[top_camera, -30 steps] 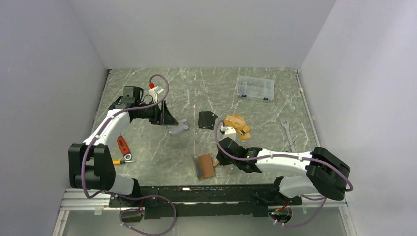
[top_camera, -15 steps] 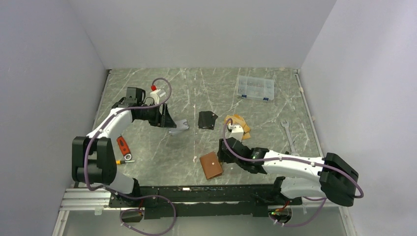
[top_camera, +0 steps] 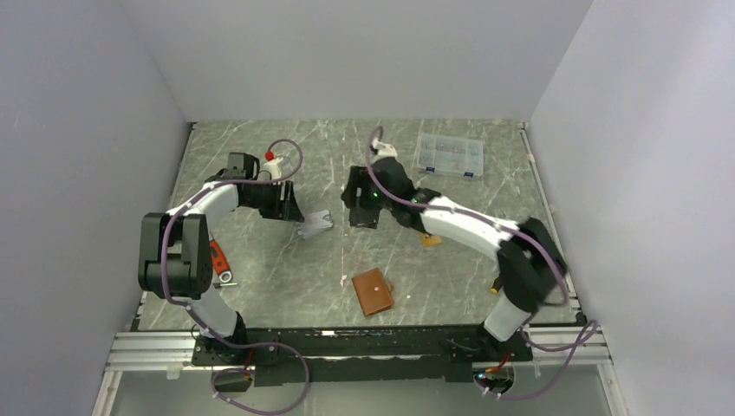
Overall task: Put the credit cards into the card holder
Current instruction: Pick up the credit card from the center of the board.
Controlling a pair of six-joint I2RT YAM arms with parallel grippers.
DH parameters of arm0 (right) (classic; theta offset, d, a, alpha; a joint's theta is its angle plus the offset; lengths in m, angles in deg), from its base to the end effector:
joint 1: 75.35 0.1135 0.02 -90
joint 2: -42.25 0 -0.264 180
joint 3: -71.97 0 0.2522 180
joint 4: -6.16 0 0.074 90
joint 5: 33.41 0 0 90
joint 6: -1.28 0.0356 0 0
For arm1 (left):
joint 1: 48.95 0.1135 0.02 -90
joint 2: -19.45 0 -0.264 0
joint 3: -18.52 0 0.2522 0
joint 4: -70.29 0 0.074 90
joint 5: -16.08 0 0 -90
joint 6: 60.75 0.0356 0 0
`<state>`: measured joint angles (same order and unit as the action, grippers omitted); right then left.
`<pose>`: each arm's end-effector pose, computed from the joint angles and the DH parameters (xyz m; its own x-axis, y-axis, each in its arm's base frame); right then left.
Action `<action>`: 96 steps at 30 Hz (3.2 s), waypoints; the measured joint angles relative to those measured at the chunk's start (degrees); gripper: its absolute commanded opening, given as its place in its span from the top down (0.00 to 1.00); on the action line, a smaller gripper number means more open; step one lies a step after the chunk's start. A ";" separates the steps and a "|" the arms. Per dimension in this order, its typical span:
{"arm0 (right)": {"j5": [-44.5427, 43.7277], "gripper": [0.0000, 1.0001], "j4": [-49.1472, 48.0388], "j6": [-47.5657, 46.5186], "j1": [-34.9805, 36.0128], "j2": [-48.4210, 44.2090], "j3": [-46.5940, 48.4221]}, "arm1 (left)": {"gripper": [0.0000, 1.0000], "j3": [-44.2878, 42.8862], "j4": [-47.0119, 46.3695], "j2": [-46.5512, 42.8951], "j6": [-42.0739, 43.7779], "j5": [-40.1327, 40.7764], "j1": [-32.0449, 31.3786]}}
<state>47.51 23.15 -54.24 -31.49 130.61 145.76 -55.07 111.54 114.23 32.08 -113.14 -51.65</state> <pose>0.2559 0.2381 0.2568 -0.6435 0.1569 -0.7492 -0.2704 0.8690 0.4143 0.3227 -0.0378 0.1954 -0.8682 0.0792 -0.4898 0.3720 0.7571 -0.5370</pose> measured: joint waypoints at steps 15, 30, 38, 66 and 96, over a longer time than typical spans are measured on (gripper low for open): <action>26.43 0.30 -3.69 -3.28 -6.23 37.09 27.61 | 0.36 -0.31 -3.10 2.08 8.00 4.48 0.70; 32.20 0.36 -12.68 0.72 -6.01 37.73 21.53 | 0.35 -4.22 -4.50 8.59 17.46 4.37 -1.16; 32.17 0.38 -17.18 3.21 -5.33 35.36 15.96 | 0.36 -4.81 -4.09 8.76 19.87 5.53 -3.48; 28.65 0.53 -19.47 6.71 -3.67 33.44 11.47 | 0.44 -9.88 -4.46 12.24 25.53 10.97 -8.07; 23.93 0.62 -19.43 8.26 -3.52 33.44 11.34 | 0.37 -17.73 6.99 14.75 26.99 4.55 -4.72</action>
<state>71.45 3.71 -45.98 -35.01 164.05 157.11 -72.80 118.53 128.98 59.07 -108.59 -56.37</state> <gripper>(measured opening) 0.392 0.622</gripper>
